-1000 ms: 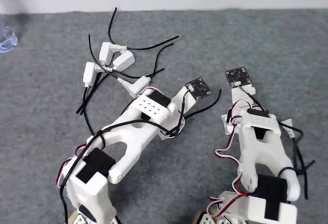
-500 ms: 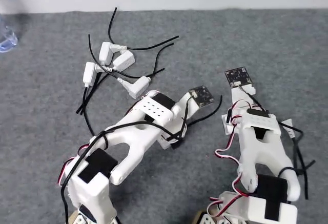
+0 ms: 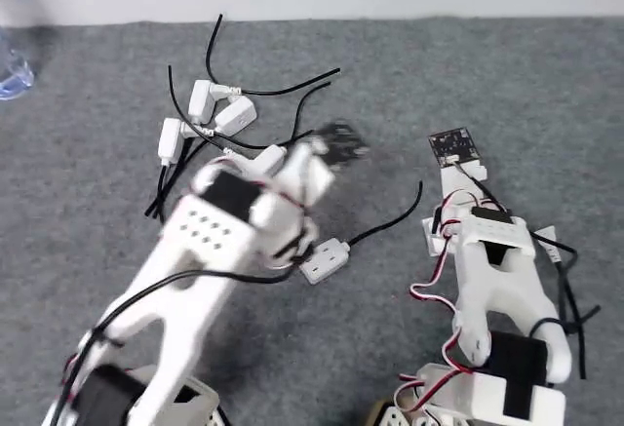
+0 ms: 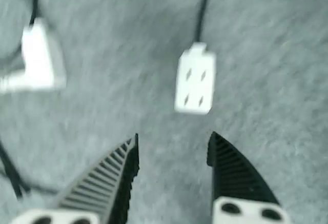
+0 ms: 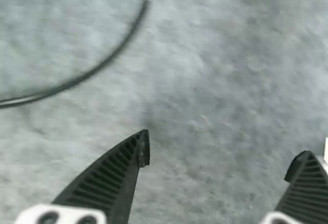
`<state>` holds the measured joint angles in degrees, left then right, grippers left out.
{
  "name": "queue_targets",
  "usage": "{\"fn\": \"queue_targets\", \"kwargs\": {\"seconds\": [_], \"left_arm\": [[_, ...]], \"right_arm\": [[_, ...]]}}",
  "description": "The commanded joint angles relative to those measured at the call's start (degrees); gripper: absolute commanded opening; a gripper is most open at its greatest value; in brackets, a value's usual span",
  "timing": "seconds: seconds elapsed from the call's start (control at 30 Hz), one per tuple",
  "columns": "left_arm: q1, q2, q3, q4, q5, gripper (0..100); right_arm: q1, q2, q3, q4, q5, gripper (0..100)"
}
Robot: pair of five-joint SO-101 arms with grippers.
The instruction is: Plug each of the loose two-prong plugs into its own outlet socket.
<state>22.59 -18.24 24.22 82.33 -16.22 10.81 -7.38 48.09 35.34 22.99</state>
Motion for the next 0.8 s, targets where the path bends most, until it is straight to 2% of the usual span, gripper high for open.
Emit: {"fn": "queue_targets", "kwargs": {"seconds": [0.0, 0.13, 0.23, 0.37, 0.53, 0.6, 0.77], "left_arm": [[-7.2, -8.6, 12.0, -4.9, 0.6, 21], [-13.2, -21.2, 31.6, -18.9, 0.7, 21], [-14.9, -32.2, 44.4, -26.8, 1.1, 21], [-16.4, -46.5, 54.6, -30.5, 4.7, 21], [-16.3, -61.1, 62.9, -30.4, 4.9, 21], [-16.3, -65.4, 64.7, -30.1, 4.9, 21], [-15.0, -71.2, 66.2, -27.6, 4.8, 21]], "right_arm": [[5.3, -0.7, -4.5, -0.6, 0.2, 41.2], [15.9, 0.4, -8.7, 0.7, 0.6, 41.2], [20.7, 3.0, -17.3, 8.7, 4.6, 41.2], [23.0, 12.3, -33.6, 20.4, 7.4, 41.2], [23.1, 26.8, -52.8, 30.6, 7.5, 40.3], [23.1, 32.0, -58.7, 33.8, 7.5, 34.7], [22.5, 41.7, -66.7, 39.5, 7.4, 9.9]]}}
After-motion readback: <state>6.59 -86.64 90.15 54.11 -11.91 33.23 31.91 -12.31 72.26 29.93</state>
